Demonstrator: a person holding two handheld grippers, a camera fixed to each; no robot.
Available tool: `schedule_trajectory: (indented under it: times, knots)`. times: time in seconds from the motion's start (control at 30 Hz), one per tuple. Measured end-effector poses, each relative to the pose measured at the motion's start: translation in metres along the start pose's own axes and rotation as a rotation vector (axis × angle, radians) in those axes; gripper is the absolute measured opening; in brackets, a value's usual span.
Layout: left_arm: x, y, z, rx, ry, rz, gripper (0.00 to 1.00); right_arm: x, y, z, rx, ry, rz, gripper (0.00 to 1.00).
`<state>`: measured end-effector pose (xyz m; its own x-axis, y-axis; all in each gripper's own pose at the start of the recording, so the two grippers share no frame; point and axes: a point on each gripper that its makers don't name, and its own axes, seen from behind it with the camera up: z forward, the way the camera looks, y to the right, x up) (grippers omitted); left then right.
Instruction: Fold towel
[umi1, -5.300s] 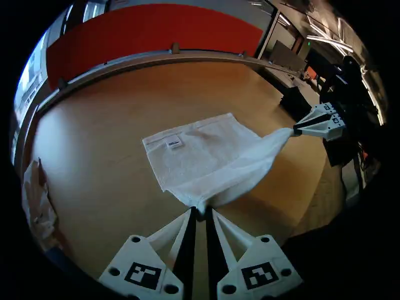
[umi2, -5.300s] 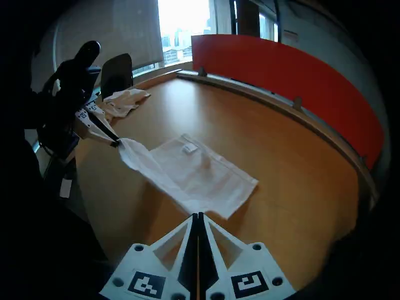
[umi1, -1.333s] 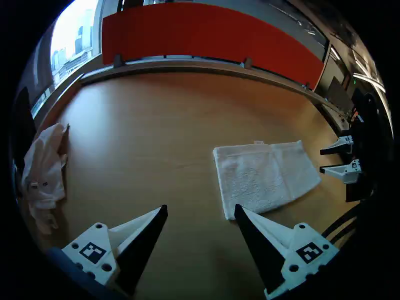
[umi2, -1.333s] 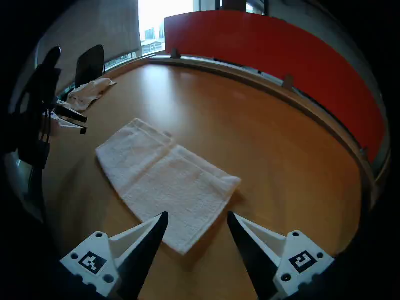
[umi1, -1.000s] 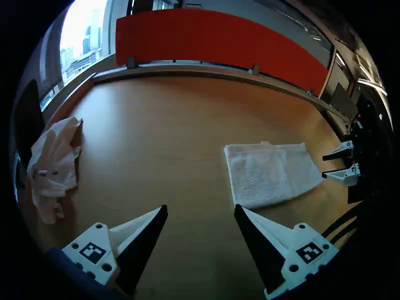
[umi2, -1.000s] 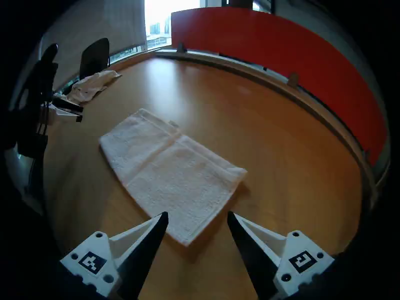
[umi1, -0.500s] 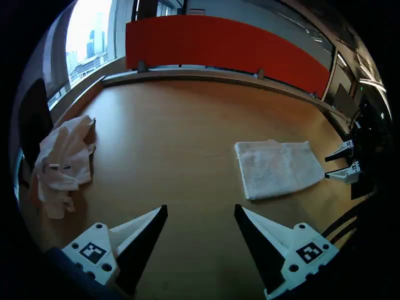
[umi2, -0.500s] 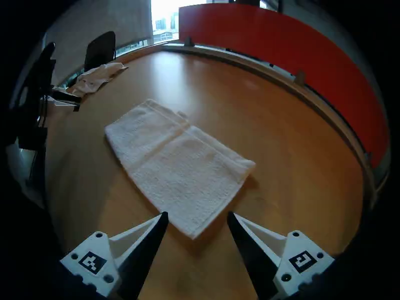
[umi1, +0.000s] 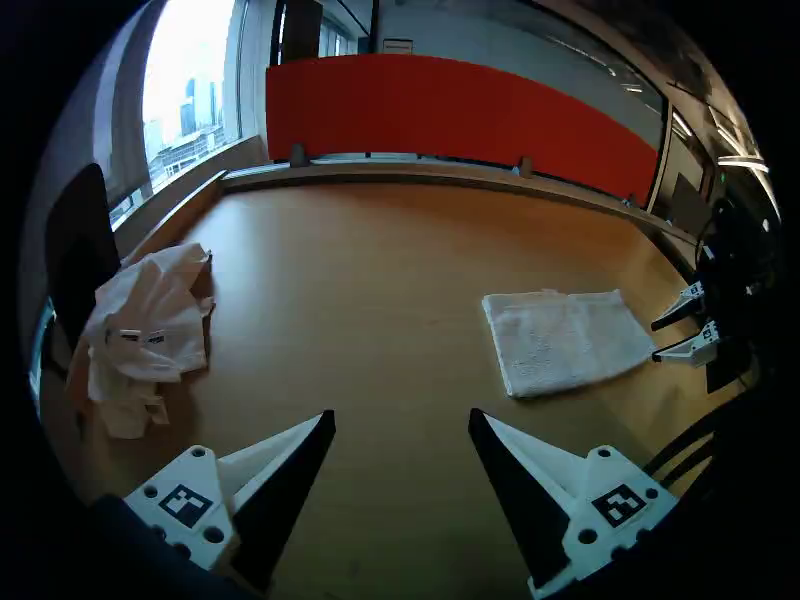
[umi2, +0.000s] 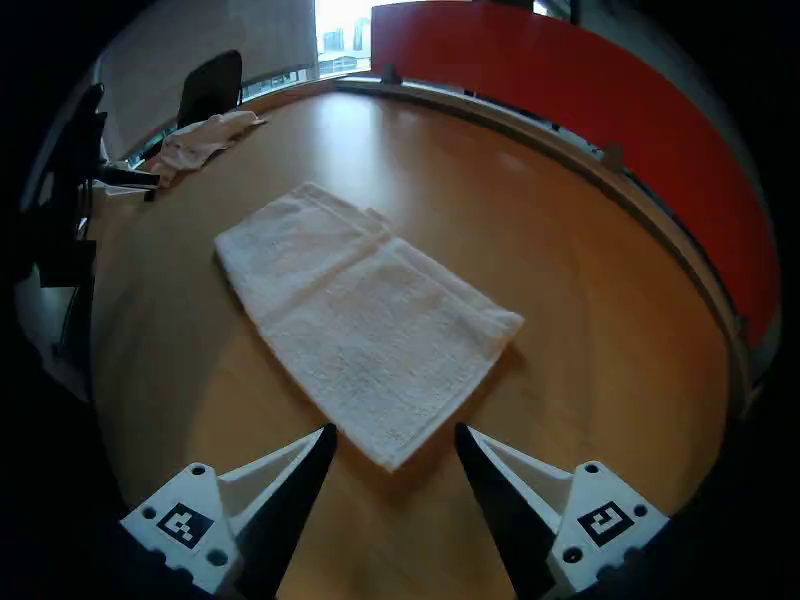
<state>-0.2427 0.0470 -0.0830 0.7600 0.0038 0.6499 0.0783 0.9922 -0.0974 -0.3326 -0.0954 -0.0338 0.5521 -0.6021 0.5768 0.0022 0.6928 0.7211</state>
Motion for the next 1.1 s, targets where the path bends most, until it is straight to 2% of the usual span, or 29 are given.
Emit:
schedule_trajectory:
  times: [0.5, 0.9, 1.1]
  knots:
    - [-0.012, -0.009, -0.004, 0.021, 0.068, -0.003, 1.0, -0.018, -0.003, -0.006, 0.022, -0.069, -0.05, 0.89]
    - [-0.016, -0.02, -0.007, 0.033, 0.116, -0.001, 1.0, -0.019, -0.004, 0.0, 0.034, -0.085, -0.065, 0.85]
    - [-0.013, -0.02, -0.007, 0.03, 0.148, -0.011, 0.99, -0.023, -0.004, 0.0, 0.041, -0.102, -0.058, 0.73]
